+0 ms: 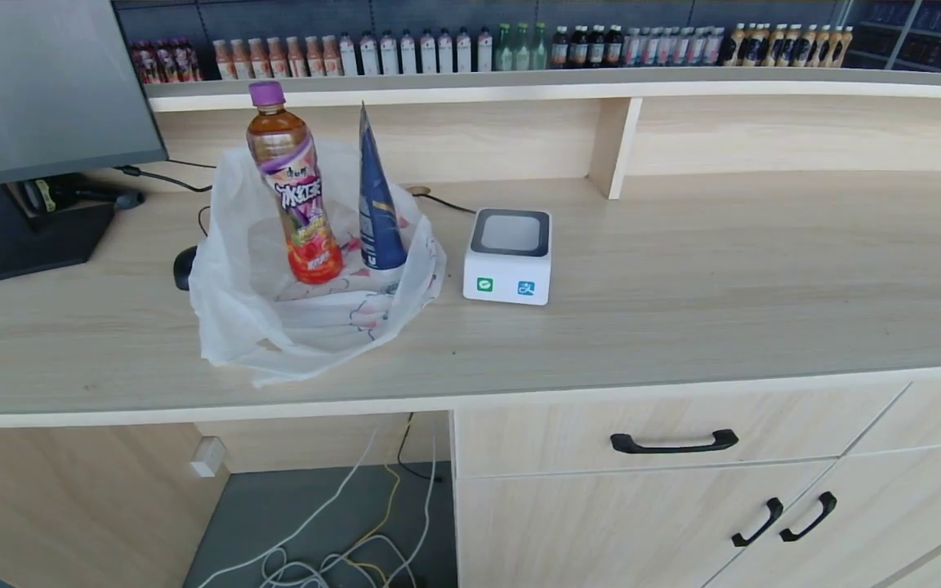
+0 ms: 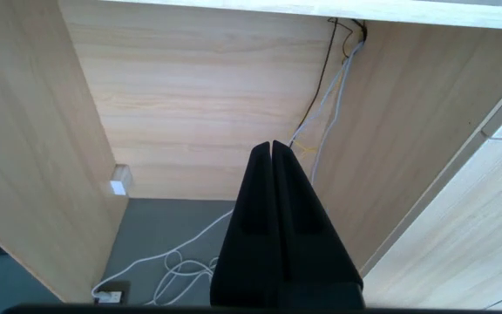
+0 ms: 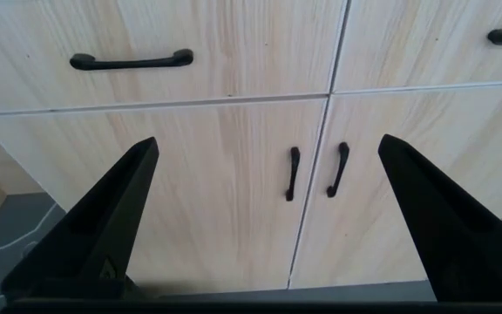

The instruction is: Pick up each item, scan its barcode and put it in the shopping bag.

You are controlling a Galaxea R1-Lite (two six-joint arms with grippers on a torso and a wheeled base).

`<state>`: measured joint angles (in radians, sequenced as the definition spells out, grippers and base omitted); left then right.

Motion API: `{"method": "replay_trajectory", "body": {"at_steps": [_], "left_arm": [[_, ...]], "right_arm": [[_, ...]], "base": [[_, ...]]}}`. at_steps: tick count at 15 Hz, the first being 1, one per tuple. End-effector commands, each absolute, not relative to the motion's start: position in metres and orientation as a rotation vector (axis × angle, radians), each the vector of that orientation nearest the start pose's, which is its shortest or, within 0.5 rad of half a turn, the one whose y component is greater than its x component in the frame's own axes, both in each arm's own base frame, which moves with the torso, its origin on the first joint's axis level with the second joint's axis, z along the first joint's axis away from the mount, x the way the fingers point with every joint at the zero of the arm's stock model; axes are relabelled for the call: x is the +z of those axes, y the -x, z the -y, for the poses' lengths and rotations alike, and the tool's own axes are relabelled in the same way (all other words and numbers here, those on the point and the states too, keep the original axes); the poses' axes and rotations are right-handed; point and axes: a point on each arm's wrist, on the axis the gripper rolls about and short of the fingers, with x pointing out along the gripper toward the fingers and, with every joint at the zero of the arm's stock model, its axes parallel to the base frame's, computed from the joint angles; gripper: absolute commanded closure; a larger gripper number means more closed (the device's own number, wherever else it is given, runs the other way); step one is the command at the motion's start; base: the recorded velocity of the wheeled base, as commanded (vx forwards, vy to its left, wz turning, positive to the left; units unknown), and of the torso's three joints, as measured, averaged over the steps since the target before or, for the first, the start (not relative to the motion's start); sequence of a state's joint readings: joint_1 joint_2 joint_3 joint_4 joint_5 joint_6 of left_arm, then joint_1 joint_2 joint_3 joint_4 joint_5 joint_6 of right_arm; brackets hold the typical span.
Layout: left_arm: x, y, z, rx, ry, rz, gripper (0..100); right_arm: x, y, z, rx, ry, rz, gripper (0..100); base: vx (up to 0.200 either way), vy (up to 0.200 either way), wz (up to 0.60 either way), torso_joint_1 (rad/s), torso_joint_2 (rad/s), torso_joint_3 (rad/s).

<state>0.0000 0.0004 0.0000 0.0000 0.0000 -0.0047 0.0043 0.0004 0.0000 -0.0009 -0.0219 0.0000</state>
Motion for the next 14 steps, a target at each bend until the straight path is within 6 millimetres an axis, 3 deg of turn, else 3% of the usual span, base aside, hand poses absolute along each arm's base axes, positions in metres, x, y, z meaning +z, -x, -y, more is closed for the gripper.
{"method": "replay_trajectory", "body": {"at_steps": [1,14], "left_arm": [[0.0755,0.0228,0.0,0.0,0.005,0.0,100],[0.0755,0.0228,0.0,0.0,0.006,0.0,100]], "right_arm": [[0.0757,0.0226,0.0006,-0.018,0.0,-0.002,0],[0.0757,0.0226,0.0006,-0.017,0.0,-0.002,0]], "base": [[0.0,0.0,0.0,0.0,0.0,0.0],[0.0,0.0,0.0,0.0,0.0,0.0]]}}
